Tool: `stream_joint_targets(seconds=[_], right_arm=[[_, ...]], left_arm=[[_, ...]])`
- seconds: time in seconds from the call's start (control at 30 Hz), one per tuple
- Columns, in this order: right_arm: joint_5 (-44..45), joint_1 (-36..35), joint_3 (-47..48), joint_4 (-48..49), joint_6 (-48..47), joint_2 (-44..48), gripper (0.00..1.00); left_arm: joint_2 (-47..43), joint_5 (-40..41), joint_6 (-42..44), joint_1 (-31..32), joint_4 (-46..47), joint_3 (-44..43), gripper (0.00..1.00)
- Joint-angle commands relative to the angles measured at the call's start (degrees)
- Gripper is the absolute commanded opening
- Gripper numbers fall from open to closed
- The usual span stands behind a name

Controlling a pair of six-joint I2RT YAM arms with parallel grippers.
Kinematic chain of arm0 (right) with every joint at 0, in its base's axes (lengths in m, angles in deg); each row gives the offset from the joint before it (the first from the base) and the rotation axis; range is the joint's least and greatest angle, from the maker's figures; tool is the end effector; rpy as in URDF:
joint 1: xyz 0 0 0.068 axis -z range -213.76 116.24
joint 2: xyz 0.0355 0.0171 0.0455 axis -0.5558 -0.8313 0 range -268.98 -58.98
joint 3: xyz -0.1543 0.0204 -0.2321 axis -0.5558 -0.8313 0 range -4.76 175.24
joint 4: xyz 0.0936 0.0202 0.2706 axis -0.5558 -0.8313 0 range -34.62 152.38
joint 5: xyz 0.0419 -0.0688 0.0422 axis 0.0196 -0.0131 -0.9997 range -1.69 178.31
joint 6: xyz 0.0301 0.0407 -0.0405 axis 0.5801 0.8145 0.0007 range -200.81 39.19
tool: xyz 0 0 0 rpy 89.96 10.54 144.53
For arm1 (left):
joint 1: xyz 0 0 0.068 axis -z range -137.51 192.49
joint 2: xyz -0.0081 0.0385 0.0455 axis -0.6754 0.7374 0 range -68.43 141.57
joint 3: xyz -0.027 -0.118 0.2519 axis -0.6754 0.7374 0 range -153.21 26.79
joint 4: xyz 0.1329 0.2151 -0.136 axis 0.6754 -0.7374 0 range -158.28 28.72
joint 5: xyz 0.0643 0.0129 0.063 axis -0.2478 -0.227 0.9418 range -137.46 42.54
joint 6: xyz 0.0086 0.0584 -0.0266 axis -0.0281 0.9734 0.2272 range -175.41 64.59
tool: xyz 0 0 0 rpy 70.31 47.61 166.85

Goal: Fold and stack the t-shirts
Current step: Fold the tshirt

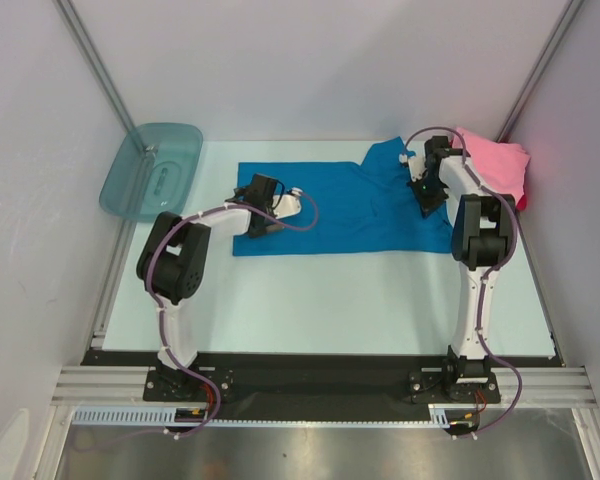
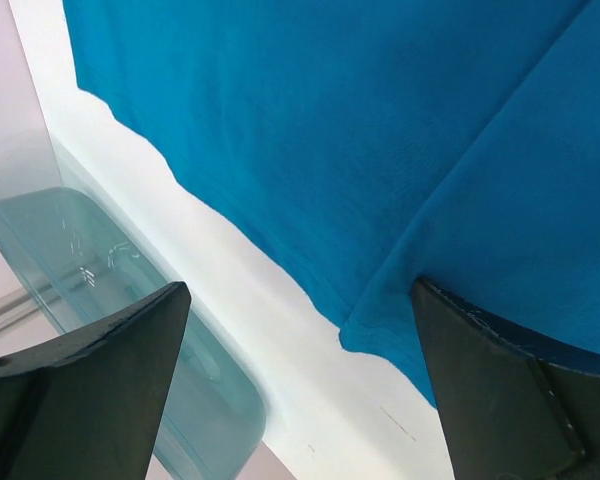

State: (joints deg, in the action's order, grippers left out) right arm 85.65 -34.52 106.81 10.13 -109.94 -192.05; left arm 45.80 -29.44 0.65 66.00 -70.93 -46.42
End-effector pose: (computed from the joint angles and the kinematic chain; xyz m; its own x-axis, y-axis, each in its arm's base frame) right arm 0.5149 0.0092 0.1478 -0.8259 -0.4972 -0.2660 -0.4901 0.8662 -0.0973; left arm 0.4219 -0.1665 0.1327 -0.2305 0.9606 -0.1553 0.6999 0.2745 0.6594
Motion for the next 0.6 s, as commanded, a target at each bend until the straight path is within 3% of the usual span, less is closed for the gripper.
stream_joint_targets(seconds=[0.0, 0.57], right_arm=[[0.3, 2.2, -1.5, 0.6, 0.6, 0.3, 0.00], [2.6, 7.4, -3.2, 1.4, -0.1, 0.9, 0.00]], left_arm=[[-0.1, 1.0, 0.8, -1.9, -4.4, -0.5, 1.00], [1.3, 3.4, 1.3, -3.1, -6.0, 1.3, 1.00]])
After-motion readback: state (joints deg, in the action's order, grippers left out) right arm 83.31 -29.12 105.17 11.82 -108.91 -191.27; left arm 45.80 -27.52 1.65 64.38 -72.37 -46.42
